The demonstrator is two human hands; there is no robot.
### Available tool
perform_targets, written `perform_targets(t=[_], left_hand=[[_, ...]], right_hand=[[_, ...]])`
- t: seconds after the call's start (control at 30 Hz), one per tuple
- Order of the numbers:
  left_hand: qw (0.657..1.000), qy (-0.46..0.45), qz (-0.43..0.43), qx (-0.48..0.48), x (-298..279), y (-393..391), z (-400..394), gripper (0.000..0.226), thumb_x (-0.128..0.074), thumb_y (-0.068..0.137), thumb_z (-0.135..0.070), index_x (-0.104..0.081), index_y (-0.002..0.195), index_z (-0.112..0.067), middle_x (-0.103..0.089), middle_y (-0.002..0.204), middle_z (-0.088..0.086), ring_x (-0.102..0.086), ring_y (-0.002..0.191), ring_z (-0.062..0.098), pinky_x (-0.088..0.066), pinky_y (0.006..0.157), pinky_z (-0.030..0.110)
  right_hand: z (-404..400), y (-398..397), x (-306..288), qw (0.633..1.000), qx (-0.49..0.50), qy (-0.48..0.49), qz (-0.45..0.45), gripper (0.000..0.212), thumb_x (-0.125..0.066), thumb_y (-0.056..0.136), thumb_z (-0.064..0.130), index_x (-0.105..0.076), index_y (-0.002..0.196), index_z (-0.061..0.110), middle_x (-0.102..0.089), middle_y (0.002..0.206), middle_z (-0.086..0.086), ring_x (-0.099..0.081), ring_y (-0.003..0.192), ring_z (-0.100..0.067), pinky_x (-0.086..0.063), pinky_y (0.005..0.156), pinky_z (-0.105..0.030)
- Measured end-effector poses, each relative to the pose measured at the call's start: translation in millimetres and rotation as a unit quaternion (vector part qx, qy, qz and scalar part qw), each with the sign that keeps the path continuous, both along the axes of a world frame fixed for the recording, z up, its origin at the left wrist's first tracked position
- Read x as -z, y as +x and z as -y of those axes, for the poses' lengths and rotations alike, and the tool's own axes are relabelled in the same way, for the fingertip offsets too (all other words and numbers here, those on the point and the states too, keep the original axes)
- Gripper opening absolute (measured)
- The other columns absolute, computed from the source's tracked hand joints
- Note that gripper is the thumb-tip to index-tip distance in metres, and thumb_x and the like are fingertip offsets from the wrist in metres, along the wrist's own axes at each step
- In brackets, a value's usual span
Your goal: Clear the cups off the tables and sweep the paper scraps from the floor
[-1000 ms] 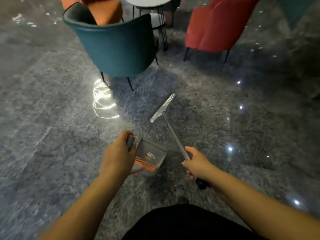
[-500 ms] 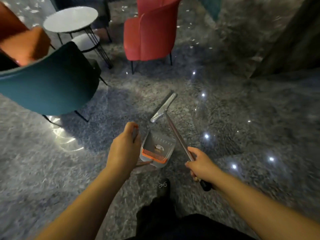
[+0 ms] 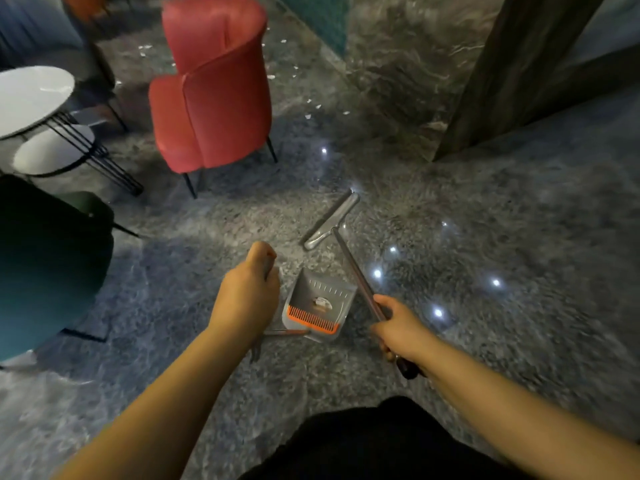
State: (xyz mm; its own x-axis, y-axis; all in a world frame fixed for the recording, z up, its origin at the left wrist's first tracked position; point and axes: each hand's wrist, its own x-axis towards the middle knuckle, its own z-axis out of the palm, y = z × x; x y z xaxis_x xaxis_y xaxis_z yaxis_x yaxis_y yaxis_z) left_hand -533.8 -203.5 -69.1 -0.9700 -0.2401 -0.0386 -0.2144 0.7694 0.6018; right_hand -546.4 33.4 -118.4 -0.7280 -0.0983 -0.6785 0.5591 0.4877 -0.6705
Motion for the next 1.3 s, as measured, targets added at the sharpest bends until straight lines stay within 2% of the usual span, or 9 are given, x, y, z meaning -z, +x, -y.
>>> perform_targets(t=[0.13,0.27,0.47,0.57,0.73,0.87,1.07,1.23,1.3], left_hand=[[1.000,0.001,-0.002,0.019,2,-62,-4,0.006,-0.048,0.101,-0.024,-0.043,0.104,-0.026,-0.055,0.064,0.005,-0.052,0.052,0.027,-0.040,0.046,0.045],[1.000,-0.015,-0.008,0.022,13,-135,-12,0.007,-0.049,0.100,-0.025,-0.043,0.102,-0.025,-0.056,0.063,0.007,-0.052,0.053,0.028,-0.038,0.046,0.038],[1.000,-0.028,0.003,0.004,14,-261,-29,0.008,-0.052,0.099,-0.024,-0.046,0.104,-0.020,-0.060,0.073,0.008,-0.056,0.064,0.034,-0.044,0.054,0.042],[0.999,-0.032,-0.005,-0.010,8,-319,-35,0.008,-0.051,0.099,-0.025,-0.046,0.103,-0.020,-0.057,0.070,0.004,-0.053,0.059,0.027,-0.044,0.053,0.040],[0.998,-0.039,-0.032,-0.035,1,-404,-35,0.009,-0.052,0.099,-0.023,-0.047,0.102,-0.016,-0.049,0.062,-0.002,-0.045,0.051,0.018,-0.030,0.046,0.032],[0.997,-0.039,-0.038,-0.047,1,-471,-25,0.007,-0.052,0.098,-0.024,-0.046,0.098,-0.021,-0.049,0.058,-0.004,-0.046,0.051,0.016,-0.028,0.044,0.029],[0.998,-0.036,-0.040,-0.038,7,-596,2,0.009,-0.053,0.097,-0.024,-0.044,0.097,-0.024,-0.050,0.060,-0.002,-0.048,0.053,0.017,-0.042,0.051,0.041],[0.998,-0.041,-0.039,-0.021,6,-694,22,0.012,-0.054,0.097,-0.022,-0.043,0.096,-0.026,-0.047,0.058,-0.005,-0.044,0.050,0.014,-0.034,0.048,0.038],[0.998,-0.044,-0.034,-0.021,4,-729,29,0.010,-0.055,0.096,-0.023,-0.045,0.097,-0.024,-0.047,0.058,-0.004,-0.043,0.050,0.018,-0.034,0.050,0.037]], right_hand=[[-5,-54,3,1.000,0.016,0.005,-0.019,0.058,-0.052,0.089,-0.004,-0.039,0.141,0.018,-0.055,0.074,-0.001,-0.047,0.031,-0.007,-0.035,0.033,-0.019],[-19,-129,9,1.000,0.011,0.010,-0.012,0.060,-0.053,0.090,-0.003,-0.036,0.144,0.017,-0.054,0.080,-0.003,-0.048,0.041,-0.012,-0.038,0.036,-0.022],[-48,-262,15,1.000,-0.019,0.015,0.001,0.060,-0.053,0.092,-0.001,-0.034,0.145,0.019,-0.054,0.074,-0.004,-0.048,0.043,-0.013,-0.038,0.039,-0.024],[-62,-321,12,0.999,-0.033,0.017,0.003,0.057,-0.054,0.092,0.002,-0.037,0.143,0.021,-0.054,0.075,-0.005,-0.048,0.041,-0.013,-0.038,0.039,-0.023],[-75,-414,16,0.999,-0.031,0.026,-0.018,0.047,-0.051,0.098,0.017,-0.037,0.143,0.018,-0.048,0.074,0.003,-0.047,0.042,-0.014,-0.035,0.035,-0.019],[-72,-485,27,0.999,-0.026,0.022,-0.016,0.046,-0.047,0.099,0.013,-0.037,0.144,0.018,-0.049,0.082,0.004,-0.049,0.043,-0.014,-0.037,0.036,-0.019],[-48,-610,49,1.000,-0.015,0.024,-0.002,0.047,-0.049,0.098,0.011,-0.038,0.142,0.018,-0.048,0.080,0.005,-0.046,0.036,-0.012,-0.036,0.038,-0.021],[-27,-702,50,1.000,0.007,0.025,0.014,0.049,-0.050,0.097,0.013,-0.036,0.144,0.021,-0.055,0.095,-0.005,-0.050,0.035,-0.009,-0.038,0.038,-0.021],[-21,-735,49,0.999,0.014,0.024,0.019,0.049,-0.050,0.098,0.013,-0.035,0.144,0.021,-0.054,0.092,-0.003,-0.050,0.039,-0.012,-0.039,0.040,-0.024]])
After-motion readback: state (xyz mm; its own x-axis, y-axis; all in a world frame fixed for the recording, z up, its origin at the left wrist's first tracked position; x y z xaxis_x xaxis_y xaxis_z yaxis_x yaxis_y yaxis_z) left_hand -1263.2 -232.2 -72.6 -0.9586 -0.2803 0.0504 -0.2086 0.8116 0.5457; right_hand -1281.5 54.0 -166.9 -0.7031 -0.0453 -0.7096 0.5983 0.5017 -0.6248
